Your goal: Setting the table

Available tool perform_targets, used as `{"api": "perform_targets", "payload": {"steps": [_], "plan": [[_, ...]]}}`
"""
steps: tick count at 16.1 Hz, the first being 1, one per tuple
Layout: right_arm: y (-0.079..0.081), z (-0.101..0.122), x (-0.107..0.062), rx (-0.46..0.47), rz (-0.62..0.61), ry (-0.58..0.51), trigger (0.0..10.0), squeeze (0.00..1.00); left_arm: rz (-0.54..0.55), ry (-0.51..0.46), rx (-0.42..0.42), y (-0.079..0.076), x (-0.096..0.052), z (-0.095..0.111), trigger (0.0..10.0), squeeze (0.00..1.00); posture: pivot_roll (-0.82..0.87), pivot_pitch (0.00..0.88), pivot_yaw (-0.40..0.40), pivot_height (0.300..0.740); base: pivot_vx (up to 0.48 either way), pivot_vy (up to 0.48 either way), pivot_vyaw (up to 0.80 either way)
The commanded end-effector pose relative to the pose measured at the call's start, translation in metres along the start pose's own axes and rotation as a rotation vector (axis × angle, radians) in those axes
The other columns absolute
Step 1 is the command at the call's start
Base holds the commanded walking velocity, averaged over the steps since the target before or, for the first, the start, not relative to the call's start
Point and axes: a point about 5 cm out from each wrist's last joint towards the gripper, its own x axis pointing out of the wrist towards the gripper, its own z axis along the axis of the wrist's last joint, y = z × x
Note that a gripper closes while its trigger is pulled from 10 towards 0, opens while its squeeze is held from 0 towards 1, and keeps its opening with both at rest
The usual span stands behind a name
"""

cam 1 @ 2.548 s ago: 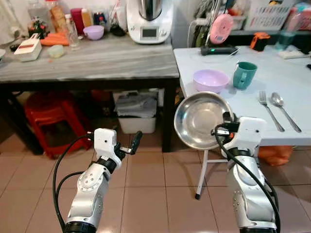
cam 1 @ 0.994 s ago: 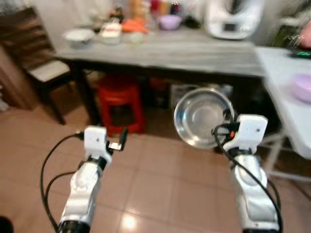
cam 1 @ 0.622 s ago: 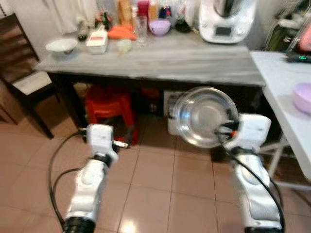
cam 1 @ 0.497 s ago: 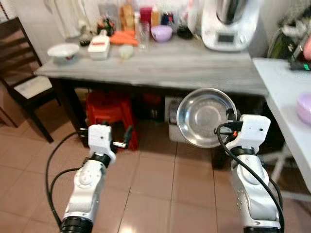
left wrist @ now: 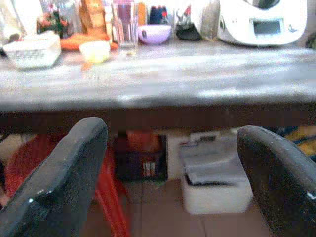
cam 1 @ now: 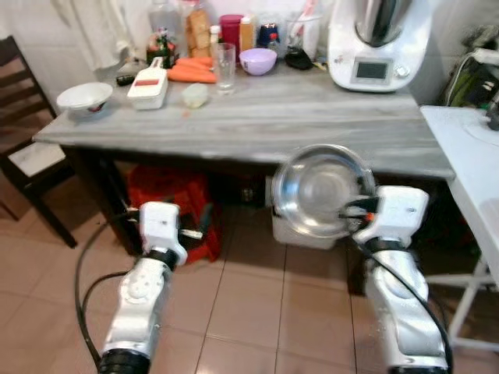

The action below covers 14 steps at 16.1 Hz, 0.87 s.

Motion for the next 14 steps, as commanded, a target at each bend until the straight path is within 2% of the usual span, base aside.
{"api": "perform_targets", "payload": {"steps": [1,2,6,12,14], "plan": [[0.0105,0.0071,0.0018,0.026,0.027,-0.033,10.0,0.0,0.026,-0.008,0.023,0.0112,-0.0005,0.0044,10.0,0.0,0.01,0.0,0.021,0.74,0.48,0.0,0.0],[0.011,0.0074,0.0015,0.025,0.032,-0.037,10.0,0.0,0.026,-0.008,0.022,0.011,-0.0003,0.0044,10.0,0.0,0.01,0.0,0.023,0.74,0.48,0.0,0.0],[0.0088,0.0079,0.002,0.024,0.022,-0.042,10.0,0.0,0.02,-0.009,0.024,0.0107,0.0017,0.0055,10.0,0.0,0.01,0.0,0.028,0.74,0.48,0.0,0.63],[0.0052,0.0048,0.0016,0.038,-0.026,-0.025,10.0,0.0,0.004,-0.001,0.023,0.0083,0.0024,0.0045,10.0,0.0,0.01,0.0,0.034,0.74,0.431,0.0,0.0],[0.0044,0.0042,0.0021,0.034,-0.03,-0.019,10.0,0.0,0.0,0.001,0.022,0.0072,0.0026,0.0041,10.0,0.0,0.01,0.0,0.034,0.74,0.403,0.0,-0.66]]}}
